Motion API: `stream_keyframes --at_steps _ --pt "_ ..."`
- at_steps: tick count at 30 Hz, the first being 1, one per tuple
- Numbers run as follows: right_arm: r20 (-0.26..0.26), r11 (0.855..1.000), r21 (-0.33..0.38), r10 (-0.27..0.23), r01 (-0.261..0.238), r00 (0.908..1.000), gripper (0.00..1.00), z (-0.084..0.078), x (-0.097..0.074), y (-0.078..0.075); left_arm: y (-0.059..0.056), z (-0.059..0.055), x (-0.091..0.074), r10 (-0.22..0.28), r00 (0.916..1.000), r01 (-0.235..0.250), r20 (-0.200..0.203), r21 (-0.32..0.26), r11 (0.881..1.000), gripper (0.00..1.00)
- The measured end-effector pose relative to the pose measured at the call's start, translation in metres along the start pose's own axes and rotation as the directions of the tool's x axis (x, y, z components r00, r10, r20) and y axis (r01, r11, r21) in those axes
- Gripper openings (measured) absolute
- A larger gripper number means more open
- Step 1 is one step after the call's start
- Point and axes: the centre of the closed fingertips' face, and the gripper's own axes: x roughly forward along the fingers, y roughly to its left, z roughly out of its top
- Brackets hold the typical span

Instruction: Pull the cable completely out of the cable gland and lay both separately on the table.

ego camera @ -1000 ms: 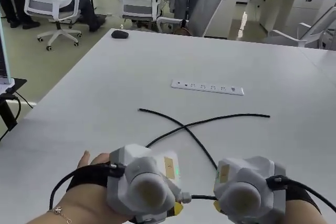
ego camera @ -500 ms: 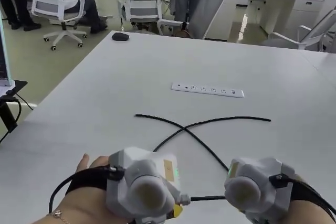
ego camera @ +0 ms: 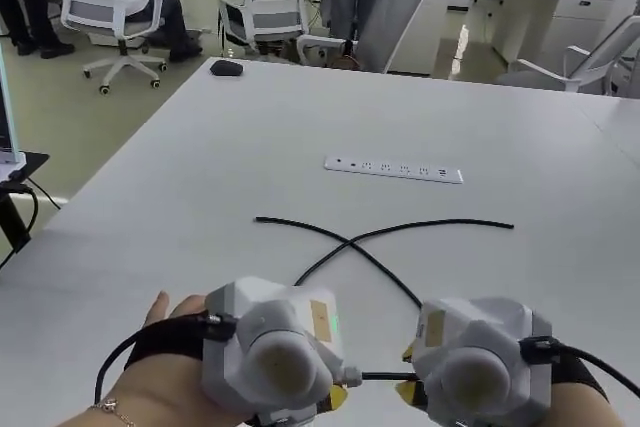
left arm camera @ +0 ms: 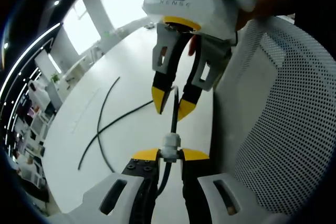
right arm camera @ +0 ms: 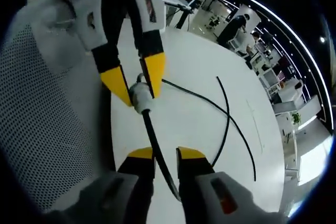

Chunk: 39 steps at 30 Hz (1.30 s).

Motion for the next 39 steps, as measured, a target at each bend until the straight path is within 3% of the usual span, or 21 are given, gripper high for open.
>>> stream_keyframes --at_steps 12,23,32,39 --pt "0.093 0.998 -0.043 0.039 -0.035 0.9949 0.09 0.025 -0.003 0.012 0.001 -0.001 0.000 0.005 0.9999 -0.005 -0.010 0.005 1.000 0.16" --pt "0.089 0.999 -0.046 0.032 -0.028 0.9956 0.04 0.023 -0.002 0.010 0.005 0.000 0.000 0.023 0.9997 -0.023 -0.001 -0.013 1.000 0.16" --pt "0.016 0.998 -0.063 0.021 -0.020 0.9996 0.03 0.009 0.003 0.009 0.006 -0.005 0.001 0.028 0.9993 -0.028 -0.026 -0.005 1.000 0.16" --pt "-0.056 1.000 -0.025 0.003 -0.005 0.9984 0.03 -0.007 -0.002 0.001 0.008 -0.008 0.000 0.036 0.9988 -0.037 -0.033 -0.015 0.999 0.16"
